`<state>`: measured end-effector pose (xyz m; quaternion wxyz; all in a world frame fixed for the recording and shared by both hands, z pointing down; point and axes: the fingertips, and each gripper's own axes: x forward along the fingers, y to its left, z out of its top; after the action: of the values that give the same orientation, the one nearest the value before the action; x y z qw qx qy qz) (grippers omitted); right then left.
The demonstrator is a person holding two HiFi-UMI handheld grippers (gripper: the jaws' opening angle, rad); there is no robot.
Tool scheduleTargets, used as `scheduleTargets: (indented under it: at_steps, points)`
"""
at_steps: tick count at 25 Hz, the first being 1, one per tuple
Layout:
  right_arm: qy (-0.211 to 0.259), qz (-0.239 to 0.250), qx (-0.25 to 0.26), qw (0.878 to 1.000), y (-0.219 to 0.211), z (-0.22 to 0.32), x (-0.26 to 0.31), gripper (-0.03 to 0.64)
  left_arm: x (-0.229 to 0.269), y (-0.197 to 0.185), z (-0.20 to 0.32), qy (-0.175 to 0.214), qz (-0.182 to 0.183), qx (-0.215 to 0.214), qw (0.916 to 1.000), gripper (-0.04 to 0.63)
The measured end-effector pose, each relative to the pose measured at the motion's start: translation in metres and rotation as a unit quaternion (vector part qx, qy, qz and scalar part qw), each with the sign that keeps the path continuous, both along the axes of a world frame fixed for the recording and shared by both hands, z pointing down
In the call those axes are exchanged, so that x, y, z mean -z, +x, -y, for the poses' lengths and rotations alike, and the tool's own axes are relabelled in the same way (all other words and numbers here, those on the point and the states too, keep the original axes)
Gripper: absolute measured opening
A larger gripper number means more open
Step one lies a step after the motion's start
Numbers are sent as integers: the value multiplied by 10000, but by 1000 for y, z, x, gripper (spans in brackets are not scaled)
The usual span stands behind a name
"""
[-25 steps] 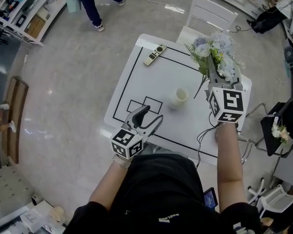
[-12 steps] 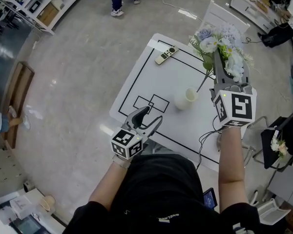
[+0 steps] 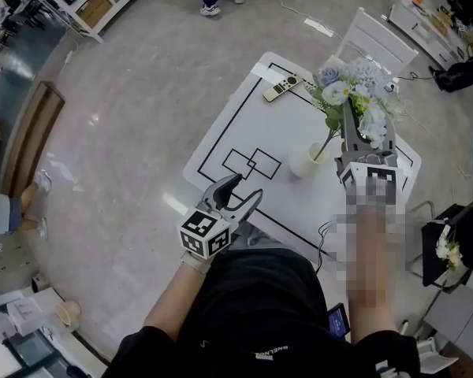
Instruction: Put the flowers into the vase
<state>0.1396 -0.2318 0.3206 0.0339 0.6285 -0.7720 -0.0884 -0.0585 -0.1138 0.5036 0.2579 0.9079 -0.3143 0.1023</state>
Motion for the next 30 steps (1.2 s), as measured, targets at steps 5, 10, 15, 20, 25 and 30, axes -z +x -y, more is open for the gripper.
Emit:
scheduleTargets:
  at_steps: [5, 10, 15, 20, 25, 30]
  points:
    - [-113, -12, 158, 9998, -8, -4, -28, 120, -1, -8, -5, 9, 21, 180, 9998, 247]
    - [-281, -28, 317, 9991, -16, -9, -56, 121, -2, -12, -10, 8, 31, 290, 9996, 247]
    - [-422, 34, 354, 9985, -21, -15, -76, 121, -5, -15, -12, -15, 48, 361, 9993, 247]
    - [-569, 65, 372, 9977, -26, -26, -90, 123, -3, -15, -11, -5, 33, 392, 9992, 247]
    - [-773, 25, 462, 9959, -36, -40, -104, 132, -2, -13, -12, 6, 20, 376, 9993, 247]
    - [-738, 83, 452, 9962, -41, -52, -108, 146, -3, -16, -13, 6, 28, 403, 9992, 247]
